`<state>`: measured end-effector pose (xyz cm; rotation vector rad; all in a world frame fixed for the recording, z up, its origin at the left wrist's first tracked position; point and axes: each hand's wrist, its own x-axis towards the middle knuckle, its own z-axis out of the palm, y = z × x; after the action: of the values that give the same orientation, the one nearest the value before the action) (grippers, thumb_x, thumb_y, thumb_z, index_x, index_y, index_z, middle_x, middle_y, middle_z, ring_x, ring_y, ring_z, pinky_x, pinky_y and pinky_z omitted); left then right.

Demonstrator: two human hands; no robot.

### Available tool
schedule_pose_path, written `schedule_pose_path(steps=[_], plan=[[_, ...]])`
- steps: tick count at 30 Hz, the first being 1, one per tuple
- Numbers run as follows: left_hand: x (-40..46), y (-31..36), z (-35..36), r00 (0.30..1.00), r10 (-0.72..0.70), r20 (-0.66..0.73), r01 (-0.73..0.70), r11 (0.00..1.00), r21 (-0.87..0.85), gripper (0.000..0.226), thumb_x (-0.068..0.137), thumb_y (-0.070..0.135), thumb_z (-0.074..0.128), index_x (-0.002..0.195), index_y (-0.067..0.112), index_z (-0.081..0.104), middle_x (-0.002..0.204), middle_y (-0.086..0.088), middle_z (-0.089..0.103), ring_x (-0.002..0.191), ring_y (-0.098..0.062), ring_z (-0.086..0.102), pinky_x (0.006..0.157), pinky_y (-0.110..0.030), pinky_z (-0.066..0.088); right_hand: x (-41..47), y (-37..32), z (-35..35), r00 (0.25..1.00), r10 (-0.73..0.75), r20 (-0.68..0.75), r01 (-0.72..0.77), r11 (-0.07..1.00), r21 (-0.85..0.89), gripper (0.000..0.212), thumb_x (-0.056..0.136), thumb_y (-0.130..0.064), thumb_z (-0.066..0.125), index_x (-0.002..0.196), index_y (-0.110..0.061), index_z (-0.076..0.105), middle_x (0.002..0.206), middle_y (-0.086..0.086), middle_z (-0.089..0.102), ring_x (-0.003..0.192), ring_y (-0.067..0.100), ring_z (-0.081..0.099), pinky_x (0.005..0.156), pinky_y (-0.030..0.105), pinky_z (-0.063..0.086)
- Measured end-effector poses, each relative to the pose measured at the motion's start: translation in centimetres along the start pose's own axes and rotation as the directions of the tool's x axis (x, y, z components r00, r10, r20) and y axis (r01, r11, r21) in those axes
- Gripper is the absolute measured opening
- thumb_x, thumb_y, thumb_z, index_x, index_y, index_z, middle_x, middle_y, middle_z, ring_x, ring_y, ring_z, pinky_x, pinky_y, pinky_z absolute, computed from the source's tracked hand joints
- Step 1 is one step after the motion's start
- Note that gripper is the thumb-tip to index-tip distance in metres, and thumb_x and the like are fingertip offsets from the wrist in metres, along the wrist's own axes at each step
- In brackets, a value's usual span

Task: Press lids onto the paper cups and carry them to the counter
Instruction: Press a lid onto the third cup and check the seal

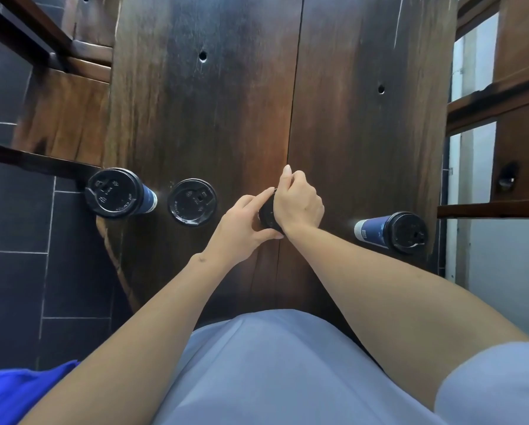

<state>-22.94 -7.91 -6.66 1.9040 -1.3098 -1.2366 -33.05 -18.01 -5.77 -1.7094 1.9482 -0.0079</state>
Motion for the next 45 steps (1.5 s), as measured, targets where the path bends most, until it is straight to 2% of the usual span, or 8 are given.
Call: schedule_pose_path(steps=[7, 19, 26, 33, 36, 39, 42, 45], plan=[[-0.1, -0.4, 0.2, 1.000, 0.023, -0.022, -0.024, 0.999, -0.045, 0.086, 0.084, 0.035, 0.086, 0.158, 0.030, 0.042, 0.131, 0.003, 0.060, 0.115, -0.016, 0.061, 0.103, -0.041, 0.057, 0.0, -0.2, 0.4, 0.999, -0.025, -0.040, 0.022, 0.998, -0.056, 0.040, 0.108, -0.044, 0.022, 0.090, -0.021, 0.048, 0.081, -0.004, 0.061, 0.071, 0.021, 0.049, 0.067, 0.034, 0.032], [-0.1, -0.3, 0.3, 0.999, 0.017, -0.043, -0.020, 0.997, -0.068, 0.084, 0.084, 0.034, 0.086, 0.156, 0.032, 0.044, 0.131, 0.005, 0.061, 0.115, -0.013, 0.060, 0.104, -0.039, 0.056, 0.1, -0.1, 0.7, 0.996, -0.066, -0.064, 0.059, 0.992, -0.112, 0.044, 0.109, -0.039, 0.021, 0.094, -0.018, 0.057, 0.080, -0.006, 0.058, 0.071, 0.017, 0.049, 0.067, 0.032, 0.032], [-0.2, 0.2, 0.2, 0.999, 0.009, -0.034, -0.009, 1.000, -0.016, 0.087, 0.084, 0.035, 0.086, 0.158, 0.031, 0.041, 0.134, 0.004, 0.060, 0.116, -0.016, 0.061, 0.106, -0.041, 0.055, 0.1, -0.1, 0.1, 0.999, -0.040, -0.003, 0.039, 0.997, -0.073, 0.045, 0.108, -0.045, 0.022, 0.089, -0.018, 0.053, 0.081, -0.004, 0.058, 0.075, 0.021, 0.051, 0.069, 0.034, 0.034], [-0.4, 0.5, 0.2, 0.999, 0.007, -0.048, -0.006, 1.000, 0.021, 0.088, 0.083, 0.034, 0.087, 0.158, 0.028, 0.041, 0.136, 0.001, 0.061, 0.117, -0.016, 0.061, 0.104, -0.043, 0.057, 0.0, 0.2, -0.8, 0.991, 0.003, 0.132, -0.012, 0.998, 0.062, 0.059, 0.106, -0.056, 0.019, 0.106, -0.017, 0.063, 0.090, -0.003, 0.063, 0.083, 0.017, 0.061, 0.070, 0.031, 0.043], [-0.5, 0.5, 0.0, 0.999, 0.016, -0.043, -0.014, 0.999, 0.031, 0.089, 0.083, 0.034, 0.087, 0.158, 0.028, 0.041, 0.135, 0.001, 0.061, 0.114, -0.014, 0.062, 0.101, -0.043, 0.058, -0.4, 2.2, -2.2, 0.962, -0.073, 0.263, -0.008, 0.956, 0.293, 0.046, 0.106, -0.055, 0.028, 0.108, -0.019, 0.058, 0.095, -0.004, 0.063, 0.091, 0.015, 0.064, 0.068, 0.024, 0.048], [-0.4, 0.5, -0.1, 0.999, 0.017, -0.037, -0.017, 1.000, 0.020, 0.089, 0.082, 0.033, 0.088, 0.158, 0.029, 0.042, 0.132, 0.002, 0.061, 0.111, -0.013, 0.063, 0.098, -0.042, 0.059, -1.4, 5.3, -3.4, 0.908, -0.243, 0.340, 0.046, 0.866, 0.498, 0.027, 0.103, -0.044, 0.052, 0.124, -0.027, 0.056, 0.112, -0.013, 0.064, 0.110, 0.012, 0.063, 0.085, 0.018, 0.054], [-0.4, 0.5, -0.2, 0.999, 0.026, -0.035, -0.025, 1.000, 0.014, 0.088, 0.082, 0.032, 0.088, 0.157, 0.029, 0.042, 0.133, 0.002, 0.061, 0.110, -0.012, 0.064, 0.097, -0.040, 0.059, -2.2, 8.0, -4.1, 0.866, -0.352, 0.356, 0.141, 0.853, 0.502, 0.057, 0.089, -0.034, 0.076, 0.139, -0.032, 0.048, 0.135, -0.014, 0.060, 0.123, 0.004, 0.055, 0.099, 0.017, 0.046], [-0.4, 0.7, -0.4, 0.999, 0.022, -0.026, -0.021, 0.999, 0.040, 0.088, 0.083, 0.029, 0.088, 0.158, 0.030, 0.041, 0.137, 0.001, 0.060, 0.112, -0.012, 0.062, 0.096, -0.037, 0.060, -2.7, 9.2, -4.1, 0.849, -0.364, 0.383, 0.163, 0.870, 0.466, 0.082, 0.083, -0.025, 0.084, 0.150, -0.034, 0.038, 0.148, -0.012, 0.051, 0.127, 0.004, 0.051, 0.103, 0.026, 0.046]])
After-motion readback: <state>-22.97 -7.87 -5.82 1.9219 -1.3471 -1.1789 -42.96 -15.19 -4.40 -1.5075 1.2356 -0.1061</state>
